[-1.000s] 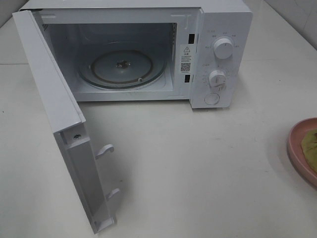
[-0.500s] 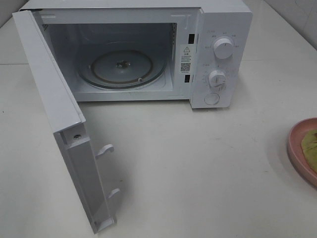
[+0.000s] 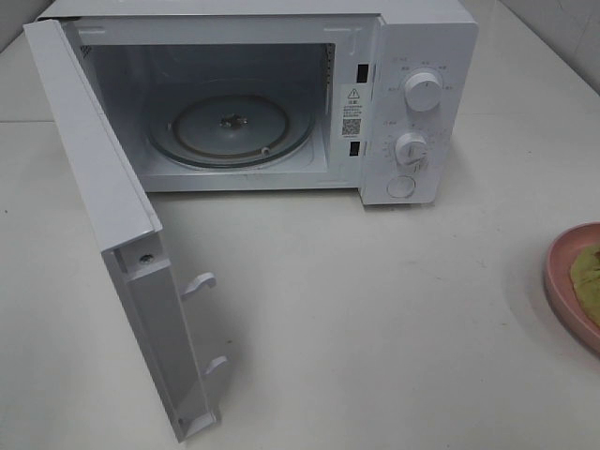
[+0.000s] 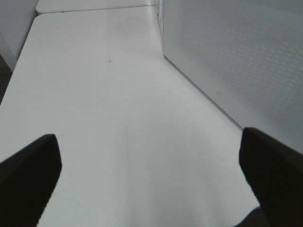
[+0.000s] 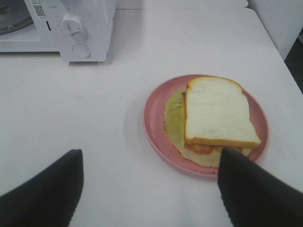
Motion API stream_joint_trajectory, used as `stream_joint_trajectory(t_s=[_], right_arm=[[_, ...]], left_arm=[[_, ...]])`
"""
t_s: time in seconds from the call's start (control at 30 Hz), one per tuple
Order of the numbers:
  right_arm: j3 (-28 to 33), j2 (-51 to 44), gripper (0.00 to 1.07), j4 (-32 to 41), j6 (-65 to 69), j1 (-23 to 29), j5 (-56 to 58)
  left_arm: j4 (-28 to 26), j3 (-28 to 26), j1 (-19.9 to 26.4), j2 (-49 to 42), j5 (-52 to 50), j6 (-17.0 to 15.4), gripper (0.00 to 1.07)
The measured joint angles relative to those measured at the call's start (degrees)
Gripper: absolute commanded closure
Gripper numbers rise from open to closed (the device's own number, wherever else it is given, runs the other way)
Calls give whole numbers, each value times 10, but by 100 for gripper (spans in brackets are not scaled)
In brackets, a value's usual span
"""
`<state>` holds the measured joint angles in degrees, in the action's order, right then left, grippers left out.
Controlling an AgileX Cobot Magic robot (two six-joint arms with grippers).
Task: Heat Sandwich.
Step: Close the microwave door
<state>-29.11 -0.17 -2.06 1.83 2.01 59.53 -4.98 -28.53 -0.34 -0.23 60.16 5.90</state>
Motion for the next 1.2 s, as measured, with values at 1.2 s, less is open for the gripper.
stream_joint_trajectory(t_s=[1.2], right_arm=[[0, 0, 33, 2, -5, -1, -1]], left_arm=[[0, 0, 0, 0, 0, 0, 9]])
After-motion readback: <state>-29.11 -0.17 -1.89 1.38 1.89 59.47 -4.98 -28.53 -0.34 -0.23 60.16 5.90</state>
